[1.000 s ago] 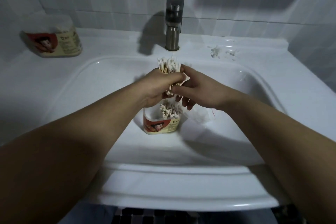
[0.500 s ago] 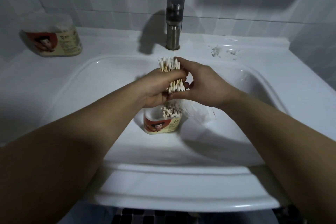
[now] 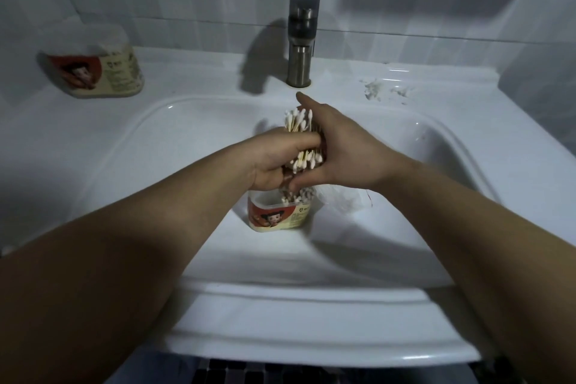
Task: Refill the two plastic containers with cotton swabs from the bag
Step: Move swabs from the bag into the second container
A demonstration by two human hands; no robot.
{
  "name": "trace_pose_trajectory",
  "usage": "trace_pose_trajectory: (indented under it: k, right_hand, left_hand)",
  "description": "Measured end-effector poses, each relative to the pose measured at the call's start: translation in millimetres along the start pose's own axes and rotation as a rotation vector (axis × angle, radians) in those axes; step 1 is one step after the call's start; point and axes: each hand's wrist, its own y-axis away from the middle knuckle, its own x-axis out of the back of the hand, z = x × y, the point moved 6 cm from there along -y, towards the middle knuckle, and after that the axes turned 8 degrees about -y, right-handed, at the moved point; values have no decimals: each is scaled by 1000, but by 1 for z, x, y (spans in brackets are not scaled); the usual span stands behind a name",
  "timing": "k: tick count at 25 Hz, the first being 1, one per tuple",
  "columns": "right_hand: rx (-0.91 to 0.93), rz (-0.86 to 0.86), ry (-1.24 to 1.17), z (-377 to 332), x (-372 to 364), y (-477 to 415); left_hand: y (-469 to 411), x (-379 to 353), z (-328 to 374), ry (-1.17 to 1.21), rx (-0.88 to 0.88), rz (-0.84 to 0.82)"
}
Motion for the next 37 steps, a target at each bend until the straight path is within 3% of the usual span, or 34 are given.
trace_pose_trajectory:
  k: [5, 10, 17, 22, 27, 37]
  right_hand:
    - [44, 96, 59, -7, 6, -2]
    - [37, -93, -25, 1, -8, -1]
    - [-1, 28, 64, -4, 7, 0]
    - [-48, 48, -211, 2, 10, 5]
    - [-84, 181, -65, 0, 18, 3]
    - [-181, 101, -151, -3, 7, 5]
  left_hand:
    - [0, -3, 1, 68, 28, -23]
    - [1, -3, -2, 157, 60, -45]
    - [2, -1, 0, 94, 50, -17]
    - [1, 2, 1, -147, -20, 33]
    - [7, -15, 6, -408, -150, -87]
    - [8, -13, 5, -459, -181, -88]
